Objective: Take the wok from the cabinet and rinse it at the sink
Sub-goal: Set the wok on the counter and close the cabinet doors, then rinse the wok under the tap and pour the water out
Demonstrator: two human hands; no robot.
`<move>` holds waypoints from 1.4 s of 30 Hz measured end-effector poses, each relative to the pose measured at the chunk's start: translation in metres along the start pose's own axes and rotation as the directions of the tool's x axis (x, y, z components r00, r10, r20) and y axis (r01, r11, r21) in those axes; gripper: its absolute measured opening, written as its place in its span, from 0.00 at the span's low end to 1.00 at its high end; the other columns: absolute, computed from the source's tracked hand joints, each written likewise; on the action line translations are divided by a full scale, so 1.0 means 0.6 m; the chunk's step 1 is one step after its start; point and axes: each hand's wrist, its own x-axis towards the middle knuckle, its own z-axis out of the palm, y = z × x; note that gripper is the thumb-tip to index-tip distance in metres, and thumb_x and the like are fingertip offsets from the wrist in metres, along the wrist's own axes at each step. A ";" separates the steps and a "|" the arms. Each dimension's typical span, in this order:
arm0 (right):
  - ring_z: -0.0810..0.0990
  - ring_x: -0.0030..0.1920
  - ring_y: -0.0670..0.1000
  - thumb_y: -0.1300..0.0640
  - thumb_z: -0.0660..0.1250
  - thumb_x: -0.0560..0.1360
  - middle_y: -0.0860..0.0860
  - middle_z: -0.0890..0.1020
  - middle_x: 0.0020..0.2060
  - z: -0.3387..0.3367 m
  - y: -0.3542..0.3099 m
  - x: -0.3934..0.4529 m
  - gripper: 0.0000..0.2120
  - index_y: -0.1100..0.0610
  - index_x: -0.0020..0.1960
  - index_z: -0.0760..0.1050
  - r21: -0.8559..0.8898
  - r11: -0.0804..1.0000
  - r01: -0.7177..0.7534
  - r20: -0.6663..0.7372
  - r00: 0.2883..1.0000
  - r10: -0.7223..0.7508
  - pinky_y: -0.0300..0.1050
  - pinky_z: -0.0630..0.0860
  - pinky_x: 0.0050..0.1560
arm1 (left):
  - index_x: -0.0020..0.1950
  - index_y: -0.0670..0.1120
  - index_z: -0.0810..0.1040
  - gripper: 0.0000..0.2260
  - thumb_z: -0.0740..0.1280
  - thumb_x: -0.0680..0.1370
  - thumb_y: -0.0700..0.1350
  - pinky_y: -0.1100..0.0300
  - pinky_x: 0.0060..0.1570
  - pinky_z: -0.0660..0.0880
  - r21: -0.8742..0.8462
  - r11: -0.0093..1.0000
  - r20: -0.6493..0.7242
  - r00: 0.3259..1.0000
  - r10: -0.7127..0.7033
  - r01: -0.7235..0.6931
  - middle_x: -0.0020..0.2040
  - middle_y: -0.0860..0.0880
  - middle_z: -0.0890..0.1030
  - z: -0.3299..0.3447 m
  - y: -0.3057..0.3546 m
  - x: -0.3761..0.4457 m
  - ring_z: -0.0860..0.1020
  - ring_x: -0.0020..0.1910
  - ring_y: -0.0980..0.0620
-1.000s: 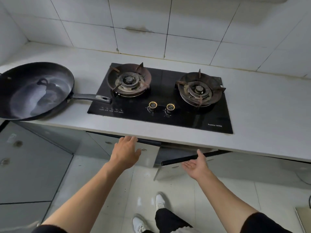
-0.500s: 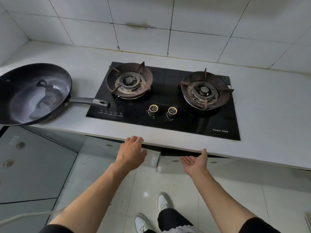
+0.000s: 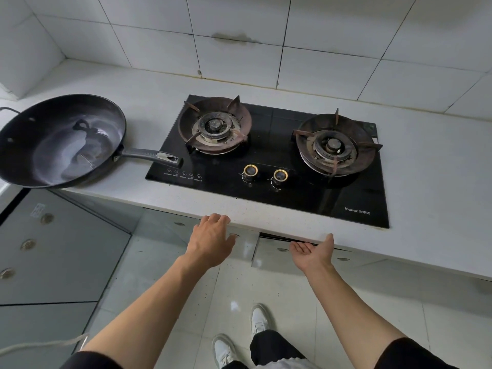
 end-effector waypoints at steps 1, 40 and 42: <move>0.60 0.75 0.59 0.36 0.59 0.76 0.61 0.60 0.75 0.001 -0.001 0.000 0.42 0.66 0.76 0.54 0.004 1.000 -0.002 0.000 1.000 0.002 0.55 0.59 0.75 | 0.70 0.47 0.69 0.21 0.63 0.80 0.55 0.49 0.65 0.71 -0.003 1.000 -0.002 1.000 -0.003 0.003 0.68 0.47 0.73 0.000 -0.001 -0.001 0.70 0.66 0.47; 0.72 0.61 0.46 0.48 0.66 0.76 0.49 0.76 0.60 0.352 0.258 -0.236 0.21 0.52 0.66 0.69 -0.205 -0.403 0.892 0.902 0.332 0.276 0.39 0.67 0.61 | 0.71 0.47 0.70 0.22 0.64 0.79 0.54 0.50 0.65 0.69 -0.151 0.945 -0.452 0.830 -0.327 0.290 0.70 0.48 0.72 -0.269 -0.270 -0.108 0.68 0.68 0.45; 0.71 0.60 0.43 0.49 0.65 0.76 0.49 0.75 0.62 0.375 0.294 -0.253 0.21 0.52 0.67 0.69 -0.153 -0.441 0.884 0.919 0.291 0.265 0.37 0.66 0.60 | 0.71 0.48 0.69 0.22 0.64 0.78 0.54 0.50 0.65 0.68 -0.181 0.946 -0.471 0.821 -0.323 0.268 0.69 0.48 0.72 -0.294 -0.314 -0.112 0.68 0.68 0.46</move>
